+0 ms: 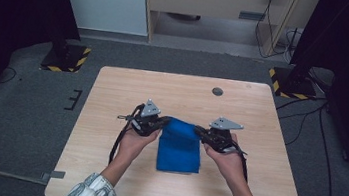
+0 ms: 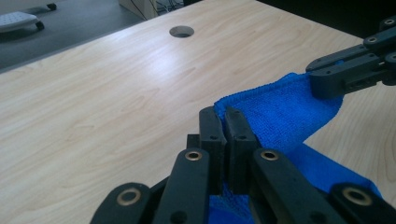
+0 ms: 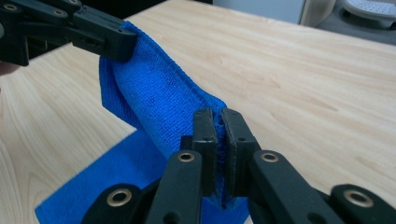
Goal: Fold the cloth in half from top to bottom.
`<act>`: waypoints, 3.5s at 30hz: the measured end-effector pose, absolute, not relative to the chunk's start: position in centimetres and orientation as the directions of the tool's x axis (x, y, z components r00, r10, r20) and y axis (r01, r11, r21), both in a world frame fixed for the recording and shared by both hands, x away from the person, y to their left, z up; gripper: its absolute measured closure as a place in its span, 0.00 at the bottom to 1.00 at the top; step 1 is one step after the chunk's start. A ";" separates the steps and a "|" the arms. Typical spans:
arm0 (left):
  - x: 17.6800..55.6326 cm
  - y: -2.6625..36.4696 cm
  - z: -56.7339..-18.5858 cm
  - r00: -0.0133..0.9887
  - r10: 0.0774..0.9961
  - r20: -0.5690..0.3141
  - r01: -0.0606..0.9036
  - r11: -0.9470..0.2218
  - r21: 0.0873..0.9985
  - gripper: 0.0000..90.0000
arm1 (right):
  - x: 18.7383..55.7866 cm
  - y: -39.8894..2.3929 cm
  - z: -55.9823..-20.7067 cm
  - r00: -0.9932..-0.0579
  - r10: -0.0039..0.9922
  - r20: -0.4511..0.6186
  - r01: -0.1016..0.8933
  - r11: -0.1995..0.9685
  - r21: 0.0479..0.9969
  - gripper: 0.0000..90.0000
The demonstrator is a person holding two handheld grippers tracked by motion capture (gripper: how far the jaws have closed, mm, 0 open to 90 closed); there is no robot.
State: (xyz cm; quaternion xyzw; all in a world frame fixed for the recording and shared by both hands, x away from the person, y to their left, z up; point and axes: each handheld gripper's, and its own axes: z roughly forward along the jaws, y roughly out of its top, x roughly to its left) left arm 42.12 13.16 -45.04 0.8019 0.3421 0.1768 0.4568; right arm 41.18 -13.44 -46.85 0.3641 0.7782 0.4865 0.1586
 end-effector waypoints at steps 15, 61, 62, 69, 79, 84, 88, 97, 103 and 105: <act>40.1 13.5 -47.1 0.711 0.702 -0.051 0.403 -0.346 0.847 0.96 | 40.7 -13.5 -48.0 -0.706 0.700 0.106 0.416 0.290 0.862 0.95; 36.2 13.7 -50.9 0.756 0.651 -0.072 0.420 -0.399 0.815 0.86 | 37.2 -14.2 -51.4 -0.770 0.635 0.064 0.409 0.415 0.813 0.89; 36.1 13.8 -51.0 0.755 0.652 -0.072 0.421 -0.397 0.815 0.84 | 37.0 -14.2 -51.4 -0.768 0.637 0.068 0.413 0.410 0.813 0.88; 35.3 14.3 -50.8 0.754 0.651 -0.086 0.426 -0.385 0.818 0.71 | 36.3 -14.7 -51.5 -0.769 0.632 0.093 0.429 0.402 0.809 0.84; 34.8 15.1 -50.2 0.751 0.652 -0.106 0.426 -0.355 0.832 0.65 | 36.0 -15.2 -51.5 -0.767 0.633 0.107 0.441 0.398 0.805 0.84; 34.6 15.7 -49.7 0.745 0.657 -0.116 0.423 -0.331 0.843 0.65 | 35.7 -15.3 -51.4 -0.771 0.628 0.108 0.440 0.402 0.803 0.83; 34.7 15.9 -49.5 0.737 0.665 -0.120 0.423 -0.315 0.850 0.65 | 35.4 -15.3 -51.2 -0.774 0.622 0.116 0.441 0.400 0.803 0.78; 36.0 16.4 -49.2 0.702 0.703 -0.116 0.428 -0.285 0.858 0.68 | 34.9 -15.3 -49.1 -0.774 0.617 0.141 0.429 0.348 0.834 0.68; 38.4 16.1 -49.2 0.673 0.730 -0.120 0.443 -0.267 0.856 0.68 | 36.3 -14.7 -49.5 -0.755 0.641 0.140 0.443 0.340 0.830 0.69; 39.3 15.9 -49.4 0.666 0.735 -0.132 0.463 -0.268 0.845 0.68 | 36.7 -14.4 -50.1 -0.747 0.648 0.146 0.455 0.339 0.823 0.69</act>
